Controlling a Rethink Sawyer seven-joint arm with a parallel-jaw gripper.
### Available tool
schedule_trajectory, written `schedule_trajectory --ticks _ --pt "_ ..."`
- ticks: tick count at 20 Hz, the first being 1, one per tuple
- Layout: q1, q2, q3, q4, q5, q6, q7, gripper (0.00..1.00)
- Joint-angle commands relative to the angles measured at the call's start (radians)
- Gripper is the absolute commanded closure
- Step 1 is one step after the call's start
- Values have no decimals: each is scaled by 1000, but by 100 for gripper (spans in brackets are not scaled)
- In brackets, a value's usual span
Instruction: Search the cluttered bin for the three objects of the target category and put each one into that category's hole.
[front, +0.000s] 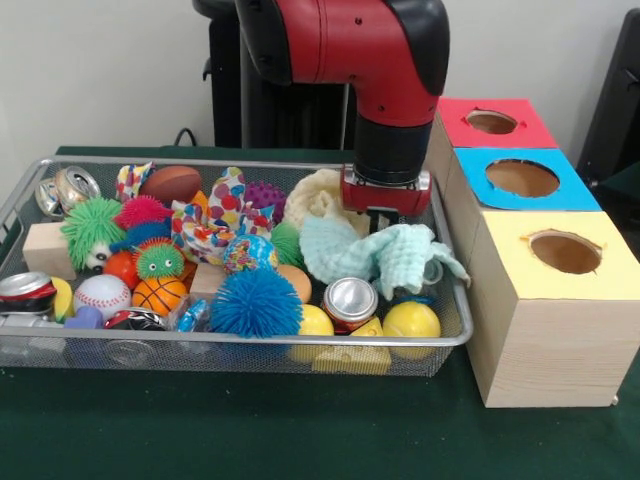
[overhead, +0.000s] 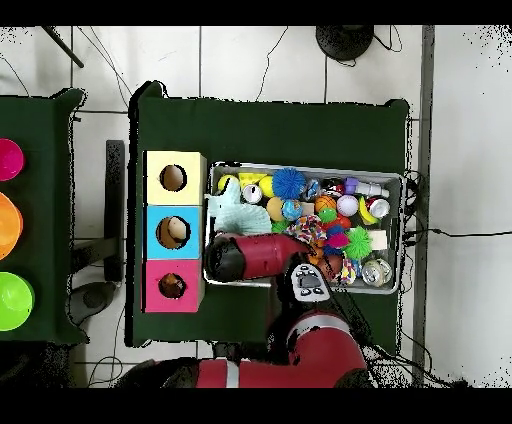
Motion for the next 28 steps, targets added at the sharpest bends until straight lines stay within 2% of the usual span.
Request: schedule_trajectory --ticks 1,4,9,21,25,28 --pt "-89 -100 69 -44 18 212 -50 100" --pt "-126 -110 101 -106 5 310 -124 100" --pt "-177 -91 153 -184 -31 397 -195 100" --pt "-205 -89 186 -182 -79 395 -171 100" --pt "-241 -103 198 -183 -95 400 -216 100" --pt "-292 -147 218 -180 -97 468 -277 100"
